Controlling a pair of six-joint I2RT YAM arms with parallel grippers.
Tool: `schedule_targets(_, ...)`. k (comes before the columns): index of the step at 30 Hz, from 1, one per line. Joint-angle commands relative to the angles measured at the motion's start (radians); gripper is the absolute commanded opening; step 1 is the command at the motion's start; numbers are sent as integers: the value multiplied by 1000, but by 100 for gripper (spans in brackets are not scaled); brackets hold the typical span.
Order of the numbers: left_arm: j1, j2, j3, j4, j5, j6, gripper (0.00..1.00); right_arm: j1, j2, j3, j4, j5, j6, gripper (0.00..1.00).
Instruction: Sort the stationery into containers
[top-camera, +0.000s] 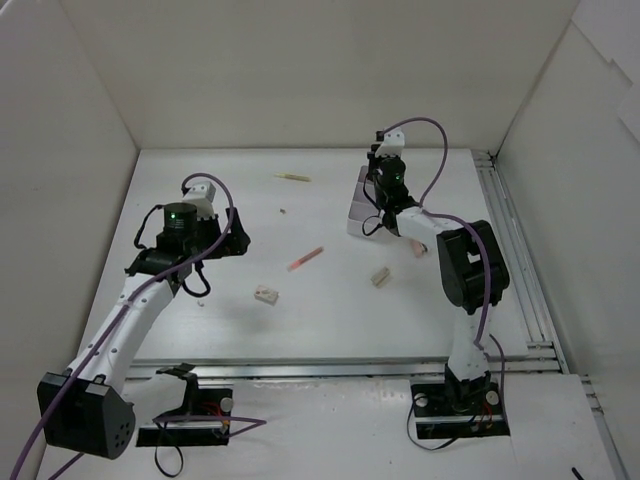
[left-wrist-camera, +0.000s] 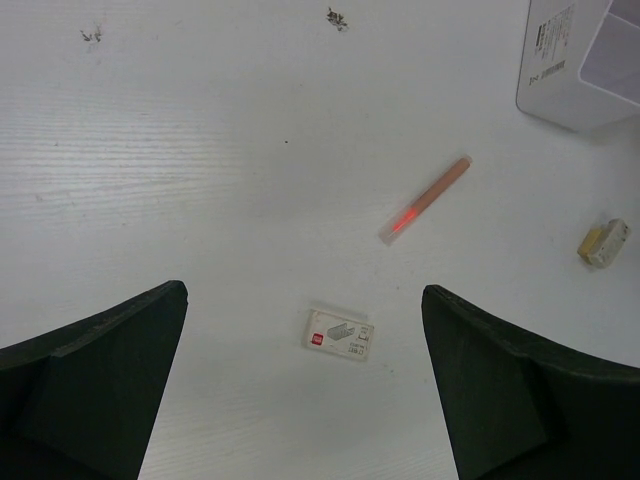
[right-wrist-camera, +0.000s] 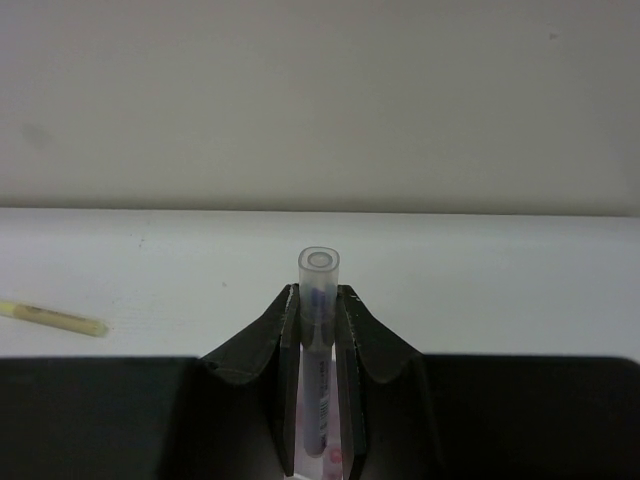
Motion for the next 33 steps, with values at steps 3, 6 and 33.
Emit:
schedule_targets(3,13,-10,25,28,5,-16,100,-16,9,53,95,-6,17,0)
schedule_targets(6,13,11,34,28,4,-16,100,-21,-11,5,102,-29,55,2)
schedule_targets(33,51,759,878,-192,136,72,100,-4,-663,-449,-28,-151,233,98)
